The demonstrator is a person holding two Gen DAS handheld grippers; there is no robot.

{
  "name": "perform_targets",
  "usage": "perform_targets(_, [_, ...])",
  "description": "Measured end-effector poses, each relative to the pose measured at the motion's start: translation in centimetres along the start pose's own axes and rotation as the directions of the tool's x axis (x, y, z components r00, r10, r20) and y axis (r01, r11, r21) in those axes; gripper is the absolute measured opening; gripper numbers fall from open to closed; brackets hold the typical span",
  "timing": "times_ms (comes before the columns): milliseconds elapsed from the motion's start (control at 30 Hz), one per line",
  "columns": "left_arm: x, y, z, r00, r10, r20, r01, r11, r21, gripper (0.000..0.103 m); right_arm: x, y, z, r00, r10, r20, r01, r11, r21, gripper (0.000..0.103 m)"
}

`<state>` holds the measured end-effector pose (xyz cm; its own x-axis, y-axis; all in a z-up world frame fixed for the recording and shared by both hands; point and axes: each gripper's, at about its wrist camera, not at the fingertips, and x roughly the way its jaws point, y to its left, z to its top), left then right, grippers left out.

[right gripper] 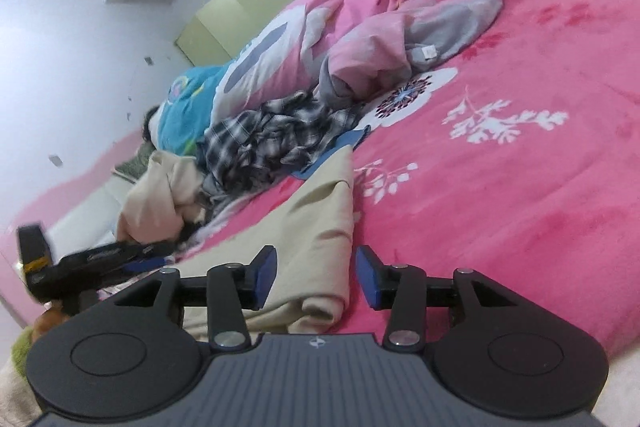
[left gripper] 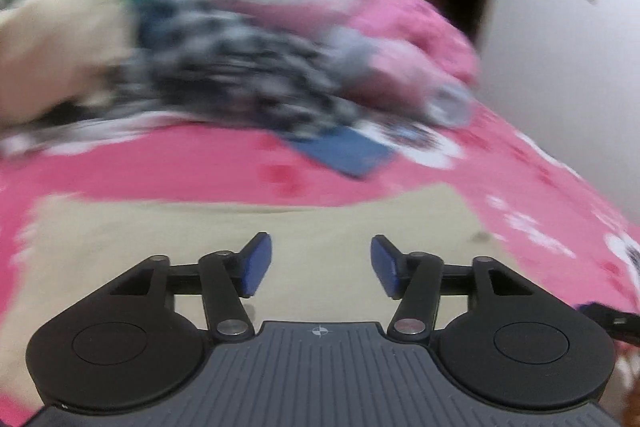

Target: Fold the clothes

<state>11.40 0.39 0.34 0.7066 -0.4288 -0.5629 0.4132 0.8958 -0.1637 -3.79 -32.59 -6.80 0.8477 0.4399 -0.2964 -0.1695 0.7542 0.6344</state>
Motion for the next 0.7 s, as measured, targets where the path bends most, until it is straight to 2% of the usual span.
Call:
perform_targets(67, [1.6, -2.5, 1.3, 0.999, -0.032, -0.020, 0.033, 0.998, 0.056, 0.063, 0.7, -0.4, 0.1, 1.000, 0.018, -0.009, -0.018, 1.000, -0.001, 0.052])
perform_targets(167, [5.8, -7.0, 2.7, 0.998, -0.039, -0.050, 0.047, 0.982, 0.181, 0.066, 1.8, -0.6, 0.0, 0.999, 0.035, -0.024, -0.035, 0.999, -0.025, 0.056])
perform_targets(233, [8.4, -8.2, 3.6, 0.995, -0.010, -0.097, 0.030, 0.977, 0.210, 0.066, 2.5, -0.7, 0.0, 0.998, 0.045, -0.035, -0.047, 0.998, -0.041, 0.056])
perform_targets(333, [12.4, -9.8, 4.9, 0.985, 0.039, -0.169, 0.005, 0.968, 0.250, 0.066, 3.6, -0.8, -0.2, 0.997, 0.060, -0.050, -0.063, 0.996, -0.065, 0.053])
perform_targets(467, [15.1, -10.3, 5.3, 0.972, 0.068, -0.227, -0.004, 0.962, 0.274, 0.064, 3.5, -0.5, -0.5, 0.996, 0.060, -0.059, -0.065, 0.994, -0.089, 0.041])
perform_targets(500, [15.6, -10.4, 5.2, 0.968, 0.077, -0.239, -0.006, 0.959, 0.285, 0.062, 3.5, -0.5, -0.6, 0.996, 0.061, -0.060, -0.066, 0.993, -0.094, 0.039])
perform_targets(633, [17.5, -10.9, 5.1, 0.952, 0.113, -0.284, -0.015, 0.945, 0.326, 0.035, 3.3, -0.2, -0.8, 0.996, 0.062, -0.064, -0.069, 0.991, -0.115, 0.027])
perform_targets(667, [18.0, -11.0, 5.0, 0.948, 0.123, -0.295, -0.017, 0.942, 0.337, 0.031, 3.2, -0.2, -0.8, 0.996, 0.063, -0.066, -0.070, 0.990, -0.120, 0.022])
perform_targets(700, [17.9, -11.0, 5.1, 0.951, 0.131, -0.279, -0.031, 0.942, 0.334, 0.023, 3.1, -0.1, -0.9, 0.996, 0.063, -0.067, -0.071, 0.990, -0.125, 0.021])
